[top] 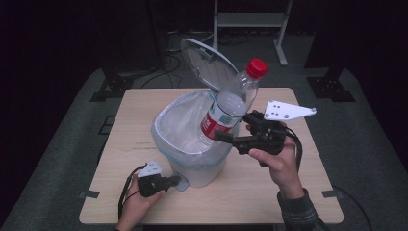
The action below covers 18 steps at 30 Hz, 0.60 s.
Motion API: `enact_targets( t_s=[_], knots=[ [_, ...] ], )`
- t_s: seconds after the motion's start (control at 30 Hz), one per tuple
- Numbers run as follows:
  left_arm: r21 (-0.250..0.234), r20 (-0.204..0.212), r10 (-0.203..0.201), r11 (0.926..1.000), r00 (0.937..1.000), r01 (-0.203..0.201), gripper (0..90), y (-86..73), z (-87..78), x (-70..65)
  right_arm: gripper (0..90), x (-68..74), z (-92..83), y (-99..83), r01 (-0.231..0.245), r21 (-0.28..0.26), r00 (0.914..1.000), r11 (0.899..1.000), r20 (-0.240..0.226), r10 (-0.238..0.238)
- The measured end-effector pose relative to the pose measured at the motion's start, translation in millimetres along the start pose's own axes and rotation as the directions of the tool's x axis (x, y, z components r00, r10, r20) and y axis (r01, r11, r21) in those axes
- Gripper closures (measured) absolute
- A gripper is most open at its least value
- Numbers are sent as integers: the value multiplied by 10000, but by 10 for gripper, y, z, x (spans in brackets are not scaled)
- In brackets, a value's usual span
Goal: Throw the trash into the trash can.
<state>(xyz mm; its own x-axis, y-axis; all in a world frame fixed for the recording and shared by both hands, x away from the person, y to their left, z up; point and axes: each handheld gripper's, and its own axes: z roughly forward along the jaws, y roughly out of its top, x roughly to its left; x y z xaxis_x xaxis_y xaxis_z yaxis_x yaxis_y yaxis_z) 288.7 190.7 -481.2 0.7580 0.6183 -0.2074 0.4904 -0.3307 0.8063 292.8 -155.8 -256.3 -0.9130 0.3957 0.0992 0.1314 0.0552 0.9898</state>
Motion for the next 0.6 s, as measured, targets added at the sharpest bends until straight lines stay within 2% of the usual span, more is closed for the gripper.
enact_targets(
  t_s=[0.27, 0.6],
  knots=[
    [-4, 5, 0, 10000, 10000, 0, 880, 0, 0, 1, 308, 34, 169, -15, 145, 30, 9999, 9999, 15, -145],
    [32, -3, 13, 10000, 10000, -13, 881, 1, -3, 0, 306, 44, 298, -79, 186, 137, 9998, 9997, 61, -187]
  ],
)
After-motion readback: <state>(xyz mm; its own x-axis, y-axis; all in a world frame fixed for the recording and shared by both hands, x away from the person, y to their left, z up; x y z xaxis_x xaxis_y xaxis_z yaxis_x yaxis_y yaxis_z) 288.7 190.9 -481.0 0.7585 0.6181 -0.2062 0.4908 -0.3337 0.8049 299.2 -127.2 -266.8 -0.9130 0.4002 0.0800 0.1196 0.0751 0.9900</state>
